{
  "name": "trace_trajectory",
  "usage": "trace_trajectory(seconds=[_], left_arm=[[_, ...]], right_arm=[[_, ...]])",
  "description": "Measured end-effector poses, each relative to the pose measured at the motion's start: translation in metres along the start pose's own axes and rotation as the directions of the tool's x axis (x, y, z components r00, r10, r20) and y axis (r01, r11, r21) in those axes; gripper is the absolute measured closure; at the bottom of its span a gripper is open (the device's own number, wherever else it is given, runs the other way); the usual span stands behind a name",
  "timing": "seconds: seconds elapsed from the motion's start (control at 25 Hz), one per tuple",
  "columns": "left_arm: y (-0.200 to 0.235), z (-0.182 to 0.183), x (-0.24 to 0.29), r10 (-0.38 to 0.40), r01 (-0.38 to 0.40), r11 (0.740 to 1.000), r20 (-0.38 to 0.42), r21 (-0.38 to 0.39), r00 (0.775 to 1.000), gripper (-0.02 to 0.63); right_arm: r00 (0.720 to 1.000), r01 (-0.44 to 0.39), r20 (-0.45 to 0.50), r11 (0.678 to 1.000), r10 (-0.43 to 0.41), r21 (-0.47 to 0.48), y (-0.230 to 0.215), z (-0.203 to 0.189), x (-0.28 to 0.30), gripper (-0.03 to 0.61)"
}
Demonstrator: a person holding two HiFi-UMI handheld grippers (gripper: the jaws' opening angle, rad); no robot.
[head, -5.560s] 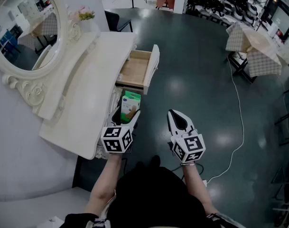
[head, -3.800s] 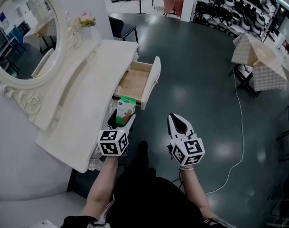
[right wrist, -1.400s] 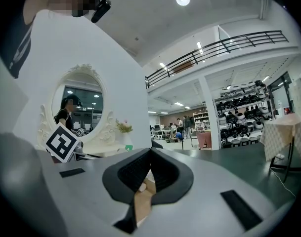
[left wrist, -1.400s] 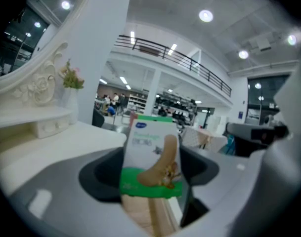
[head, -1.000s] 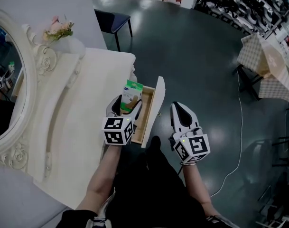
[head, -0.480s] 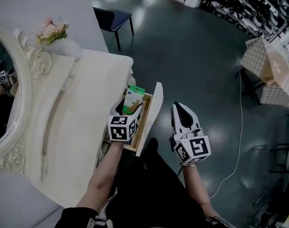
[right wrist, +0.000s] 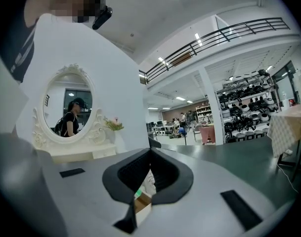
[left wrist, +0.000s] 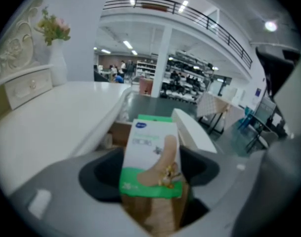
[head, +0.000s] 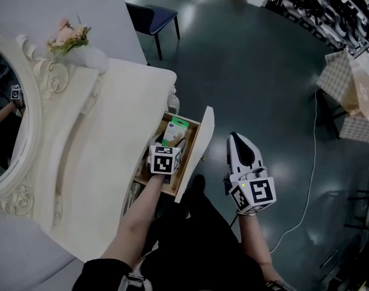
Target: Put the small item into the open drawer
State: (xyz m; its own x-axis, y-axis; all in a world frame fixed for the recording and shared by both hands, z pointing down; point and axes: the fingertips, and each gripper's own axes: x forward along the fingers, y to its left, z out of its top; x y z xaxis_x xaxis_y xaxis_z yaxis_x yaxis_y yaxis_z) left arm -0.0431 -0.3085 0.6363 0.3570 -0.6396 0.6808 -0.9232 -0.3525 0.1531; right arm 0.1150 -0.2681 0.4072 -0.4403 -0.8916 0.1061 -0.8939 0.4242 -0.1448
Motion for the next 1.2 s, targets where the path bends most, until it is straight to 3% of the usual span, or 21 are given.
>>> trace_trajectory(seconds=[0.56, 1.2], left_arm=[[0.010, -0.045, 0.039, 0.036, -0.036, 0.999, -0.166, 0.006, 0.986, 0.256], [0.013, -0.077, 0.057, 0.070, -0.070, 0.998, -0.275, 0.010, 0.959, 0.256]], right_arm=[[1.000, 0.000, -0.027, 1.000, 0.000, 0.011, -0.010, -0.008, 0.005, 0.581], [0.999, 0.014, -0.043, 1.000, -0.013, 0.020, -0.026, -0.014, 0.005, 0.581]])
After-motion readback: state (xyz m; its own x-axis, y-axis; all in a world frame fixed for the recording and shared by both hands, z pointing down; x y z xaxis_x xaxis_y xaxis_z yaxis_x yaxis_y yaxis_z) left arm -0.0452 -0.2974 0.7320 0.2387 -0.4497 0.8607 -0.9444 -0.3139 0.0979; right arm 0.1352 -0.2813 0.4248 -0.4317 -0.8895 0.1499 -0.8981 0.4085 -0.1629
